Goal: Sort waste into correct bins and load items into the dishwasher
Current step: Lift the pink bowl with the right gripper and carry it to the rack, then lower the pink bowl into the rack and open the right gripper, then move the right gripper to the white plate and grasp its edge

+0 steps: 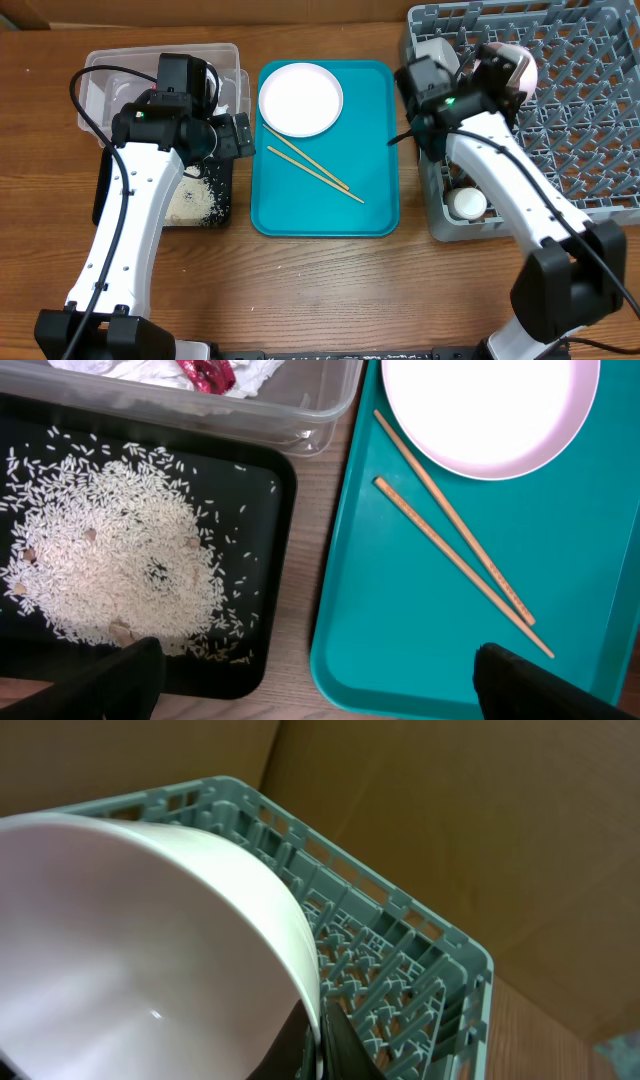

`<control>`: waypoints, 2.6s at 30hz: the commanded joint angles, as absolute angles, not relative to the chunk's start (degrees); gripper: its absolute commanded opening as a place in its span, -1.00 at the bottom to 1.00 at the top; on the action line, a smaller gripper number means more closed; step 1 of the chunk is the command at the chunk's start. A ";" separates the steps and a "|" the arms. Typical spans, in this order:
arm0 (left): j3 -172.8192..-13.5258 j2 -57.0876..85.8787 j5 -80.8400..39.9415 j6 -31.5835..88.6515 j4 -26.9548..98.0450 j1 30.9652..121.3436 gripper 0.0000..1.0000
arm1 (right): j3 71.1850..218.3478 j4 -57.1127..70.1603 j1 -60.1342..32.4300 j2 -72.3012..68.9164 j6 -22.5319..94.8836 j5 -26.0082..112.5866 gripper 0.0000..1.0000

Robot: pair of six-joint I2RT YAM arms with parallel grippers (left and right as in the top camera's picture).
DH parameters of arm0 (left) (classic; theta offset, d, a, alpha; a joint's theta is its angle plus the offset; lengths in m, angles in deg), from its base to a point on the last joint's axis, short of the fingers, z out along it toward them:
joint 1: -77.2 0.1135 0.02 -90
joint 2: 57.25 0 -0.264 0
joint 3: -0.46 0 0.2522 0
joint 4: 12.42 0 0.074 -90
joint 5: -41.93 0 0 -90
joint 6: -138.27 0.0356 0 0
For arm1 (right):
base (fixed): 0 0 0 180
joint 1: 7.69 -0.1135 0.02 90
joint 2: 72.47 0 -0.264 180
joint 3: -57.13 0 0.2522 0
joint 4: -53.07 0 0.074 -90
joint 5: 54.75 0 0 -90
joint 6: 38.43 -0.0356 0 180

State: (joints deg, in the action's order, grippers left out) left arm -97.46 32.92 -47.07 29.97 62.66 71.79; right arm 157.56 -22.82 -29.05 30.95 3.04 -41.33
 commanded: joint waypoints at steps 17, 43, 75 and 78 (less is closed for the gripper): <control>-98.68 33.07 -47.62 29.42 62.59 71.55 0.99 | 146.98 1.68 -28.14 35.19 11.28 -43.19 -0.92; -98.68 33.07 -47.62 29.42 62.59 71.53 1.00 | 146.98 -4.24 -27.96 38.78 11.35 -35.60 -0.93; -98.68 33.07 -47.62 29.42 62.59 71.53 1.00 | 156.86 -12.92 -38.85 31.45 17.77 -4.00 0.50; -98.68 33.07 -47.62 29.42 62.59 71.53 0.99 | 158.13 -8.24 -39.13 31.45 17.77 9.09 0.49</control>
State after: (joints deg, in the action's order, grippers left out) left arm -97.46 32.92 -47.07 29.97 62.66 71.66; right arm 155.51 -11.30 -38.47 33.44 15.87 -10.18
